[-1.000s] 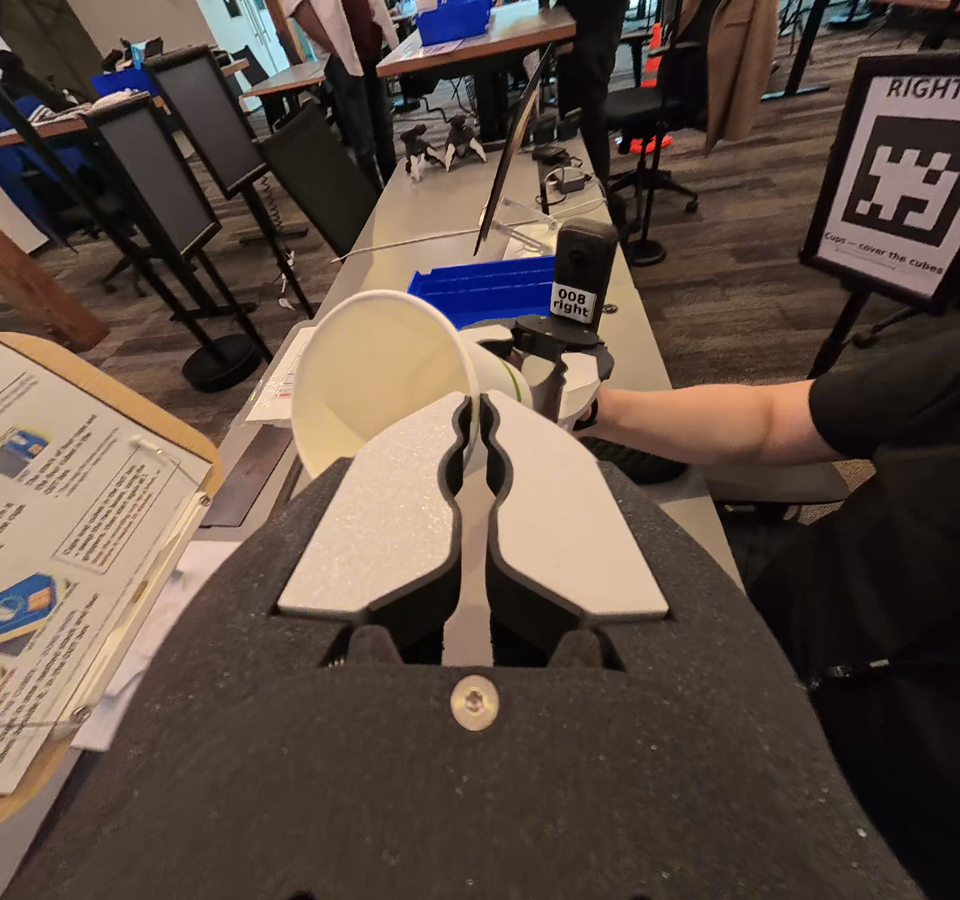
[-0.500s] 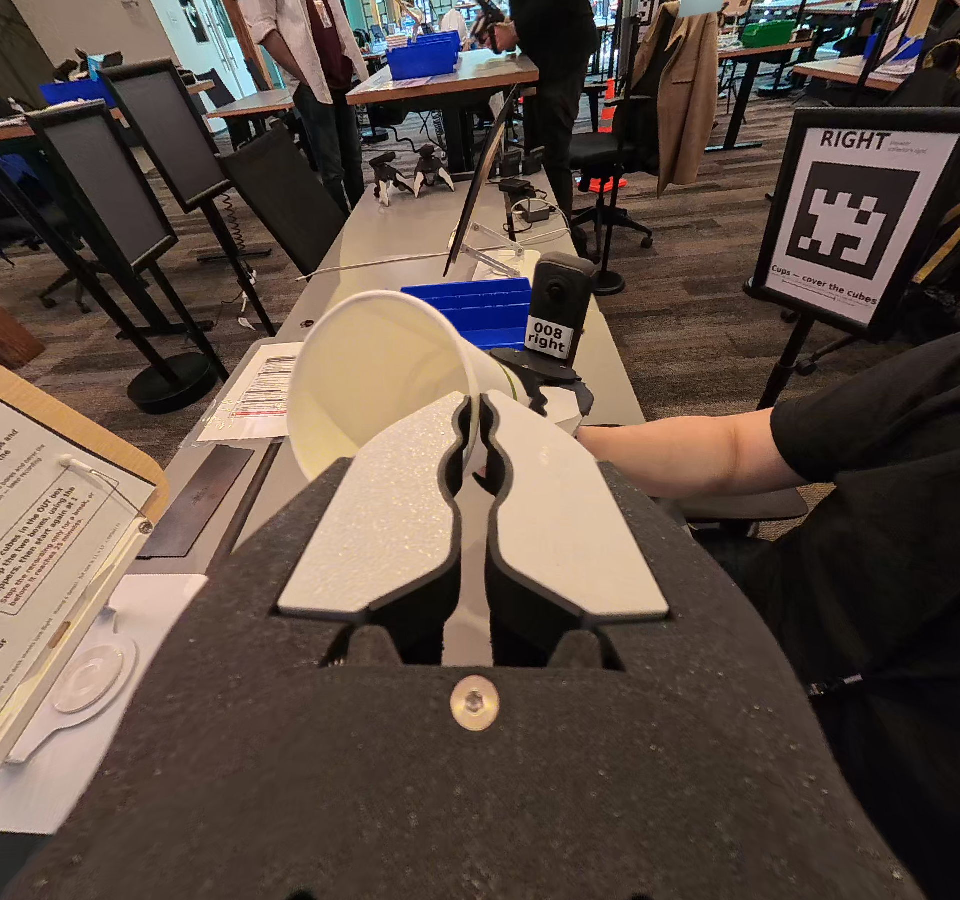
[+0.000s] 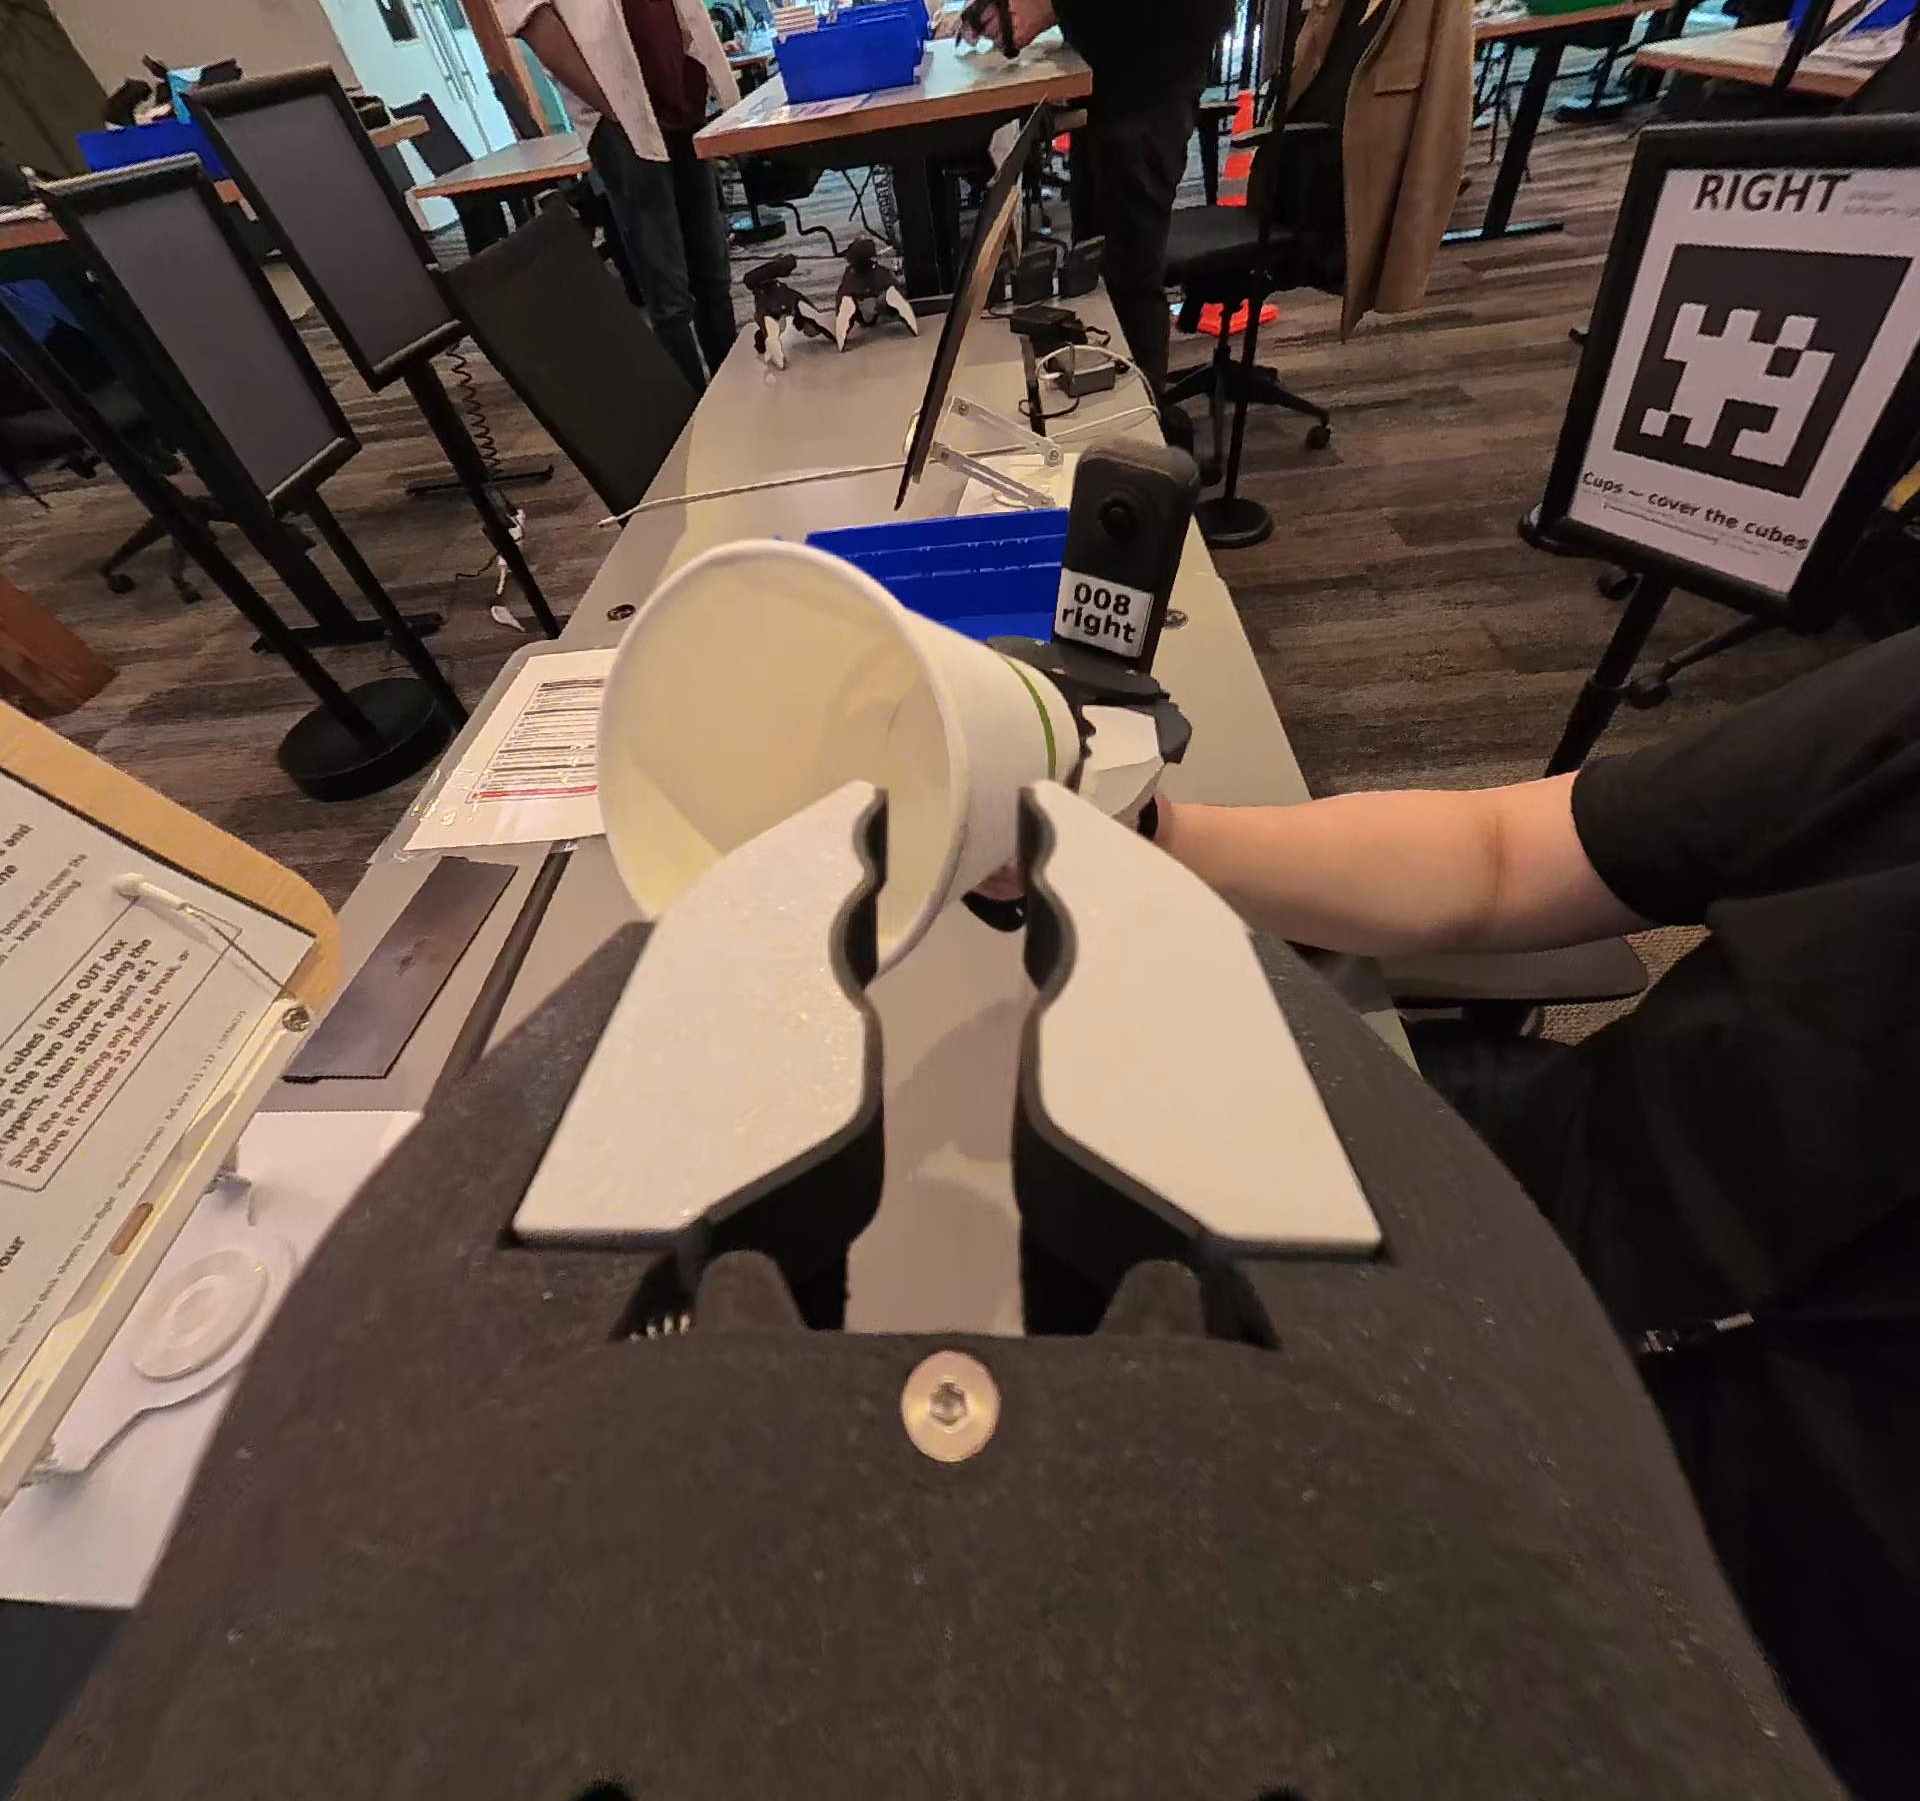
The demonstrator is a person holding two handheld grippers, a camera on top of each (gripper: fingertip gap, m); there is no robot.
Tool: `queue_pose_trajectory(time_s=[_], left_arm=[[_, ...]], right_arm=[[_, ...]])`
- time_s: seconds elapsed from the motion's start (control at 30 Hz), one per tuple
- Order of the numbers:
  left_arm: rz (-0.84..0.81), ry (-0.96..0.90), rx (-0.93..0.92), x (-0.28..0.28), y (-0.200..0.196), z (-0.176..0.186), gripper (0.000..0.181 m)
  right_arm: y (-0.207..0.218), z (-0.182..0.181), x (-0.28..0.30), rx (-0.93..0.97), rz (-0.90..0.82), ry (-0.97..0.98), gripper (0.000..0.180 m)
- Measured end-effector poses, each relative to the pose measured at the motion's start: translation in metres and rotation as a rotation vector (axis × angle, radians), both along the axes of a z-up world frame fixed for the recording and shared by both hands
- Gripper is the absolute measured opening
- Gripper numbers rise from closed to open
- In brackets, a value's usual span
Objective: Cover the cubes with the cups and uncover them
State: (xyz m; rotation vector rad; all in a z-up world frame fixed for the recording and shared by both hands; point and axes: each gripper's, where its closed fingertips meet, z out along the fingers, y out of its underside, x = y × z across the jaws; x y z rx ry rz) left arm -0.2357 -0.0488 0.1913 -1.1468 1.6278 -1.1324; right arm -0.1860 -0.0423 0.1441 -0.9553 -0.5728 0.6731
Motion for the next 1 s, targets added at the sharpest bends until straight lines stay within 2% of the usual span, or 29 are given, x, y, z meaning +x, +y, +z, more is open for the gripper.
queue_pose_trajectory(time_s=[0.13, 0.27, 0.4, 0.5, 0.63, 0.7, 0.83, 1.0], left_arm=[[0.065, 0.004, 0.018, -0.005, 0.007, -0.005, 0.047], [0.163, -0.02, 0.008, -0.032, 0.021, -0.008, 0.047], [0.268, -0.007, 0.02, -0.066, 0.029, -0.023, 0.044], [0.295, 0.007, 0.021, -0.083, 0.024, -0.038, 0.041], [0.292, 0.006, 0.003, -0.093, 0.01, -0.053, 0.041], [0.282, 0.014, -0.01, -0.096, 0.001, -0.06, 0.041], [0.298, 0.041, 0.002, -0.106, -0.008, -0.07, 0.04], [0.332, 0.071, 0.006, -0.123, -0.014, -0.075, 0.04]], right_arm=[[-0.002, -0.003, 0.015, -0.02, -0.036, -0.041, 0.076], [0.0, -0.009, 0.064, -0.162, -0.149, -0.216, 0.076], [0.011, -0.026, 0.147, -0.544, -0.226, -0.508, 0.076], [0.01, -0.06, 0.203, -0.932, -0.26, -0.825, 0.077], [0.004, -0.101, 0.241, -1.299, -0.228, -1.148, 0.077], [0.006, -0.122, 0.247, -1.414, -0.196, -1.254, 0.077], [0.022, -0.16, 0.248, -1.538, -0.137, -1.371, 0.077], [0.042, -0.195, 0.245, -1.585, -0.103, -1.447, 0.077]])
